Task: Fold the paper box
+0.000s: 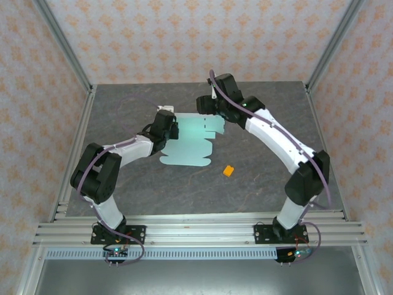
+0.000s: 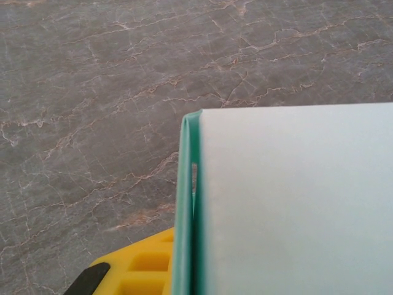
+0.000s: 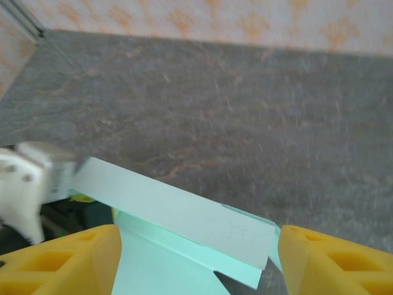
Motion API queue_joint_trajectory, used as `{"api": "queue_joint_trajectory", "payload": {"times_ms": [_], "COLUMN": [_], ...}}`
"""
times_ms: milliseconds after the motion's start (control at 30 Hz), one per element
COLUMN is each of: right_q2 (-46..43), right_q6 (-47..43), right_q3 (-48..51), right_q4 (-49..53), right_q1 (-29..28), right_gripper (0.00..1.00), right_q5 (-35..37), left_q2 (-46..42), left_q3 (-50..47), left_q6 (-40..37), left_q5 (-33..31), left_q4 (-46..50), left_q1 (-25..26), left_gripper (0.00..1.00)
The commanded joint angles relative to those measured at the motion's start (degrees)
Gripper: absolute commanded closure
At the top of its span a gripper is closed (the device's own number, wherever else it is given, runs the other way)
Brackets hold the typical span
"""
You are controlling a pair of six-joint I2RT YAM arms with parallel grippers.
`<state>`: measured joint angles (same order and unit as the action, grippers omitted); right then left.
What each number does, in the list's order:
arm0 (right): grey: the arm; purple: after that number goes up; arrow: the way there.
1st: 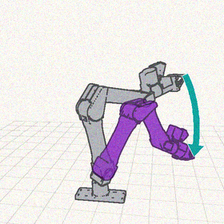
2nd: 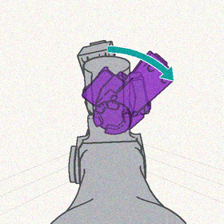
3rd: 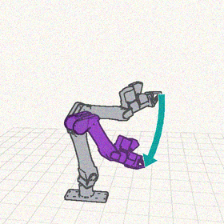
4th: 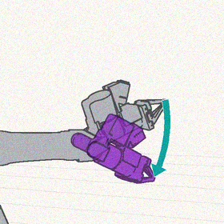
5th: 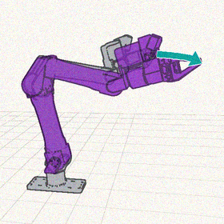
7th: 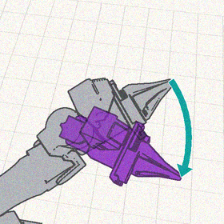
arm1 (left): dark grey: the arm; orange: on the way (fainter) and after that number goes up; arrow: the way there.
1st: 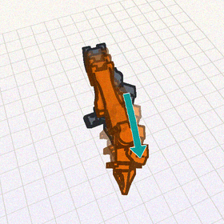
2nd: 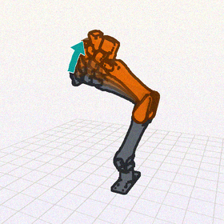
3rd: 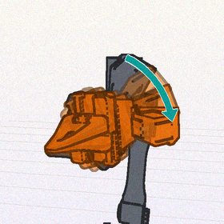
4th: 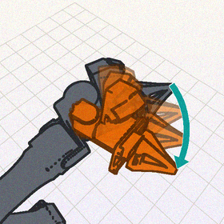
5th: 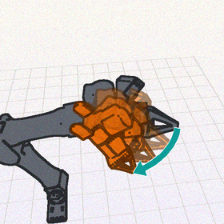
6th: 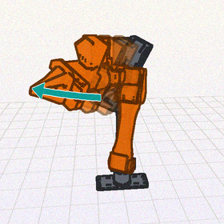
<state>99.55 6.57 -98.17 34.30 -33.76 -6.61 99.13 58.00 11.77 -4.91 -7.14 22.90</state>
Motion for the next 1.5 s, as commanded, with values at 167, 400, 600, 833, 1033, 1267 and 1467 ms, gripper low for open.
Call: {"api": "queue_joint_trajectory", "payload": {"times_ms": [167,400,600,833,1033,1267,1467], "right_q2": [8.2,9.0,8.1,7.4,7.7,8.7,9.4], "right_q6": [6.5,8.1,11.8,16.2,20.1,25.8,28.6], "right_q3": [-7.5,-6.8,-2.6,1.2,3.9,6.2,6.8], "right_q4": [11.2,10.7,7.4,3.2,-0.7,-7.9,-11.2], "right_q1": [1.1,1.3,1.3,1.3,2.5,2.9,2.9], "right_gripper": [0.34,0.38,0.42,0.44,0.43,0.43,0.45], "right_q5": [-4.8,-7.1,-8.8,-10.6,-14.4,-20.8,-22.0], "left_q2": [-2.7,-3.0,-3.0,-2.9,-1.8,-1.1,-1.0], "left_q3": [-0.3,-0.4,-0.3,-0.8,-1.5,-1.7,-1.9], "left_q6": [-0.2,-0.1,0.4,1.0,1.1,0.6,0.3], "left_q5": [-2.7,-3.0,-3.2,-3.2,-3.4,-3.1,-2.7], "left_q4": [-0.4,-0.5,-0.4,-0.9,-1.6,-2.1,-2.4], "left_q1": [0.8,0.9,1.1,1.3,1.7,1.9,1.9], "left_gripper": [0.94,0.94,0.94,0.94,0.94,0.94,0.94]}}
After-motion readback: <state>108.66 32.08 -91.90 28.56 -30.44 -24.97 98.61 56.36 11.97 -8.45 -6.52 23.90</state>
